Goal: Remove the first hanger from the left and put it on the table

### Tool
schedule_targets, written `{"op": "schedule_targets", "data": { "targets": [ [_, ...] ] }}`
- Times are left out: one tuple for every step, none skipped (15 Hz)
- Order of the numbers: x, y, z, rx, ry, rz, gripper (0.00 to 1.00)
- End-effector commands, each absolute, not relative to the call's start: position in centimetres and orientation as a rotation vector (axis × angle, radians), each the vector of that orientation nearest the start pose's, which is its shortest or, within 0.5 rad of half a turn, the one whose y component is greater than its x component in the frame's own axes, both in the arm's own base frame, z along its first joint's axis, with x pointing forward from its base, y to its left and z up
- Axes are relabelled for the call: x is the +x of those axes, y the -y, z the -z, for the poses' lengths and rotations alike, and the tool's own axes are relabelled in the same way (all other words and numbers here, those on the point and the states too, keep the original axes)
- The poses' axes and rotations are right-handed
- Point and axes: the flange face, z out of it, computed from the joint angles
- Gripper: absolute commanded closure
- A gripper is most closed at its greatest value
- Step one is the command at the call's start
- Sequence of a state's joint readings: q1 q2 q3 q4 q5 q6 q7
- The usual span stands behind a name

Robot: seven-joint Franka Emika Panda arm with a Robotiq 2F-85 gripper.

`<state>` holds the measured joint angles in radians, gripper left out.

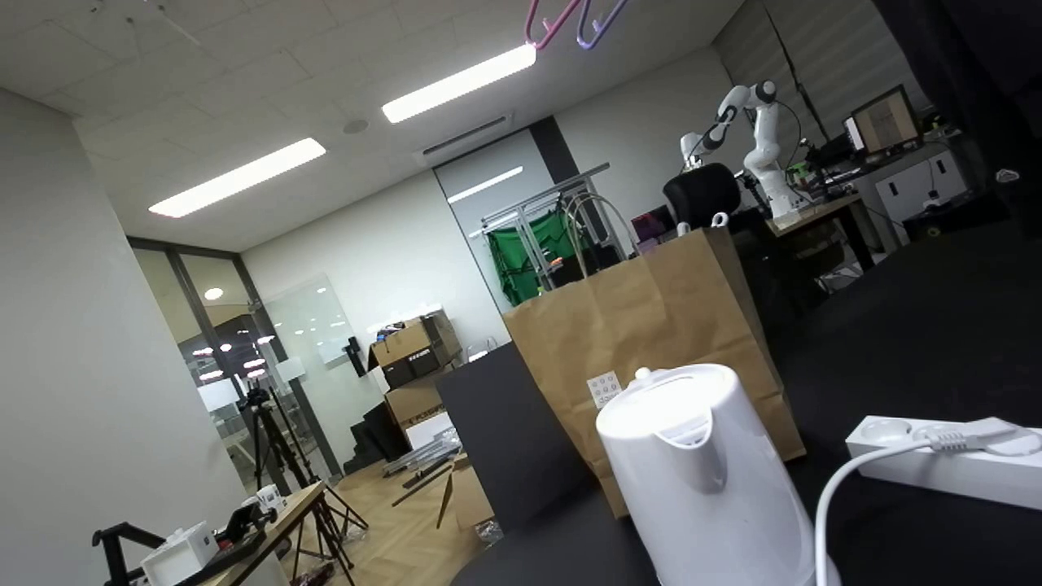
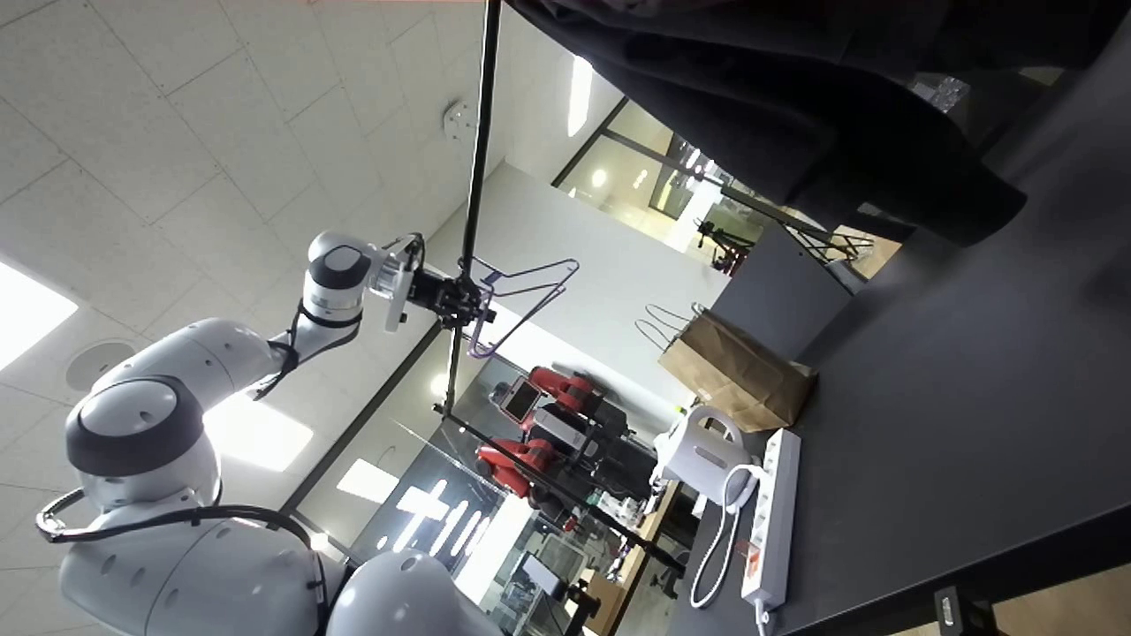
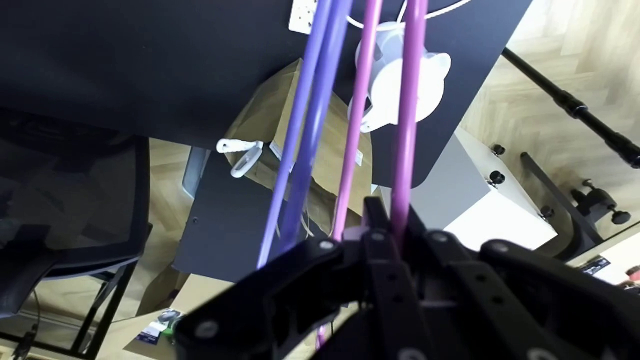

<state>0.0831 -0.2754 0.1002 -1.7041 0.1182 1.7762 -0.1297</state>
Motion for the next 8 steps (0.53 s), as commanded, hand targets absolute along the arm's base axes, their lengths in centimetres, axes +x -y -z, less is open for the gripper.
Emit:
{"op": "schedule_targets", "data": {
  "targets": [
    [45.6, -12.0, -74.8, -2.953, 0.469, 0.589, 0.98],
    [45.1, -12.5, -75.5, -2.944, 0.481, 0.613, 0.98],
    [44.7, -13.0, -76.1, -2.935, 0.494, 0.639, 0.98],
    [44.2, -13.4, -76.7, -2.925, 0.508, 0.666, 0.98],
    [43.8, -13.9, -77.3, -2.918, 0.520, 0.691, 0.98],
    [43.4, -14.4, -77.9, -2.908, 0.534, 0.723, 0.98],
    [43.0, -14.8, -78.3, -2.903, 0.548, 0.743, 0.98],
    [42.7, -15.2, -78.6, -2.901, 0.557, 0.755, 0.98]
  ]
}}
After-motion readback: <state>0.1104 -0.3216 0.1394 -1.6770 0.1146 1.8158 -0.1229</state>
